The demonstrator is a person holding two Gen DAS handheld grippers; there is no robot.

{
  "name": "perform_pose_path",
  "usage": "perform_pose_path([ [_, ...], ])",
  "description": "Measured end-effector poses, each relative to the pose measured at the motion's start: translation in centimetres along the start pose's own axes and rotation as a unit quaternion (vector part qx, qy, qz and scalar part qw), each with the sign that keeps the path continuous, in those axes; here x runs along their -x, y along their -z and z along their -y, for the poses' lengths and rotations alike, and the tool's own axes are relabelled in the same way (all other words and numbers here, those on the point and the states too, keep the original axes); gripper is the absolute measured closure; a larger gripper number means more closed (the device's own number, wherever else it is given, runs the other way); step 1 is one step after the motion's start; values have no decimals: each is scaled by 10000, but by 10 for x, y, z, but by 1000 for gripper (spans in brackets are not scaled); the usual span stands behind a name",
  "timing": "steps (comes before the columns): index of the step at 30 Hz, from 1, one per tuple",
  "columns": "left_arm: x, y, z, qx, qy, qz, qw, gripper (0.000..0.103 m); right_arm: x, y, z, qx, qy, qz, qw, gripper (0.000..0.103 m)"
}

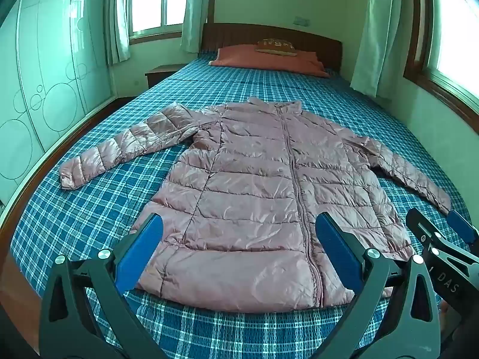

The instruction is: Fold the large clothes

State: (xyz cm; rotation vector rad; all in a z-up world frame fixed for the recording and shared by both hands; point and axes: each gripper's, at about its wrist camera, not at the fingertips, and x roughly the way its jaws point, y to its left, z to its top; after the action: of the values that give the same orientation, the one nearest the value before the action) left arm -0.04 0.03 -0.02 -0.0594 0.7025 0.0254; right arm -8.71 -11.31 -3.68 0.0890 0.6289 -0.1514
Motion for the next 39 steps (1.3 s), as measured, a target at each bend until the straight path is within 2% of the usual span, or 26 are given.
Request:
perform_pose_path([
  [6,-6,-4,-6,72,-37,-135,9999,2,-1,1,2,-5,-29,-12,10000,5],
  [39,3,3,-10,105,-40,-63,9999,2,1,3,-1,10,24,-13,10000,5],
])
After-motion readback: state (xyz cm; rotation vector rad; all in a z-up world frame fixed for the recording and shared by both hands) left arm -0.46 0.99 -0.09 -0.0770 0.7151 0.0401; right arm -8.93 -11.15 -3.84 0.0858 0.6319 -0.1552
